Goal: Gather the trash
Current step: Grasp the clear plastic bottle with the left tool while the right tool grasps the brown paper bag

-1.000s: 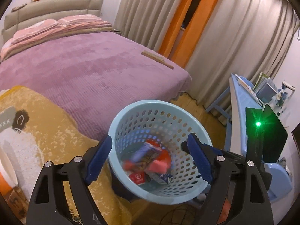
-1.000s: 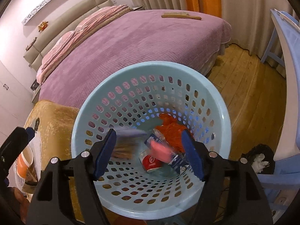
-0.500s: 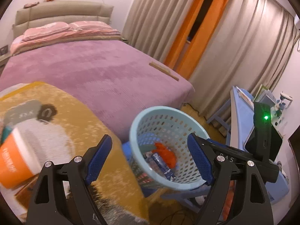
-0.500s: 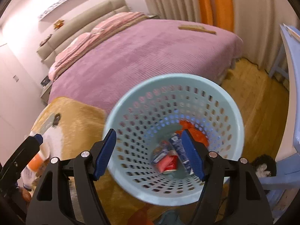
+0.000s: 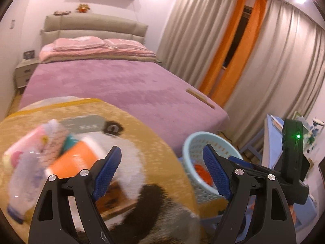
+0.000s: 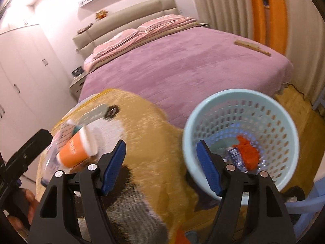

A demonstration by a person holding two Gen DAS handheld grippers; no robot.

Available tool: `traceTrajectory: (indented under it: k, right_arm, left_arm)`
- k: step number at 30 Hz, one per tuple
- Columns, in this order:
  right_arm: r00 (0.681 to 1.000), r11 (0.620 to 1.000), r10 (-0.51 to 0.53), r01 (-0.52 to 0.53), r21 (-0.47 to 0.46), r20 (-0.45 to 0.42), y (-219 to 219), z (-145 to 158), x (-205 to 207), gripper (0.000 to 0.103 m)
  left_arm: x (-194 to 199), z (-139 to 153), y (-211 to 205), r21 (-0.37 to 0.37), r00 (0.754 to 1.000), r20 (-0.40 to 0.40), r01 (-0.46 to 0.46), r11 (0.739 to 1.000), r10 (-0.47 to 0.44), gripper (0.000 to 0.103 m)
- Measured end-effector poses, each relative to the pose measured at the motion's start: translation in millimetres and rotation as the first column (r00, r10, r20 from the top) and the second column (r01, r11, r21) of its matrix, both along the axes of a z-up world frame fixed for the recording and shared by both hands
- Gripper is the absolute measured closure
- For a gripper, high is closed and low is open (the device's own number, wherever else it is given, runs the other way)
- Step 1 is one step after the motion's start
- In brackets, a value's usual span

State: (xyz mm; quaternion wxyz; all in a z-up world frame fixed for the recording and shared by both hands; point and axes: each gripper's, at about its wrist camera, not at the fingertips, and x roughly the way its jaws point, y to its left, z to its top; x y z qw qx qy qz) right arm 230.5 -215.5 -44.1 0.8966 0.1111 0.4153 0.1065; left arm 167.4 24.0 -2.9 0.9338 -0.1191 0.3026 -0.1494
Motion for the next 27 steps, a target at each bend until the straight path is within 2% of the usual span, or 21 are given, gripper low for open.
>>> traceTrajectory:
  k: [6, 9, 14, 16, 18, 22, 25, 27]
  right_arm:
    - [0.996, 0.996, 0.088, -0.088, -0.003, -0.006, 43.6, -1.5, -11.6, 0.034]
    - [0.992, 0.992, 0.13, -0.13, -0.004, -0.01, 66.0, -4.6, -18.6, 0.033]
    - [0.979, 0.979, 0.201, -0.202, -0.006, -0.037, 110.6, -17.8, -34.3, 0.032]
    - [0.973, 0.974, 0.225, -0.226, -0.021, -0.048, 132.8, -26.1, -42.0, 0.029]
    - [0.969, 0.971, 0.237, -0.238, -0.018, -0.066, 149.3, -35.3, -47.5, 0.021]
    - [0.956, 0.962, 0.271, -0.274, -0.014, -0.111, 175.4, -53.2, -52.1, 0.02]
    - [0.966, 0.969, 0.23, -0.239, -0.062, -0.119, 186.6, -63.0, -46.8, 0.02]
    - [0.971, 0.976, 0.198, -0.208, -0.062, -0.132, 186.7, -69.2, -39.1, 0.02]
  left_arm:
    - [-17.6, -2.1, 51.4, 0.033, 0.993, -0.006, -0.114, 0.993, 0.114, 0.022]
    - [-25.6, -8.7, 83.0, 0.045, 0.982, -0.028, -0.185, 0.982, 0.186, 0.022]
    - [-38.9, -20.4, 133.5, 0.079, 0.95, -0.05, -0.305, 0.949, 0.309, 0.022]
    - [-43.7, -27.7, 155.2, 0.086, 0.931, -0.064, -0.352, 0.932, 0.358, 0.022]
    - [-47.2, -34.2, 170.9, 0.083, 0.917, -0.081, -0.383, 0.92, 0.39, 0.022]
    - [-50.9, -43.9, 188.3, 0.078, 0.905, -0.106, -0.407, 0.91, 0.413, 0.022]
    - [-48.9, -50.4, 193.6, 0.089, 0.904, -0.12, -0.403, 0.911, 0.411, 0.022]
    - [-45.3, -54.3, 191.8, 0.097, 0.905, -0.128, -0.396, 0.913, 0.406, 0.022]
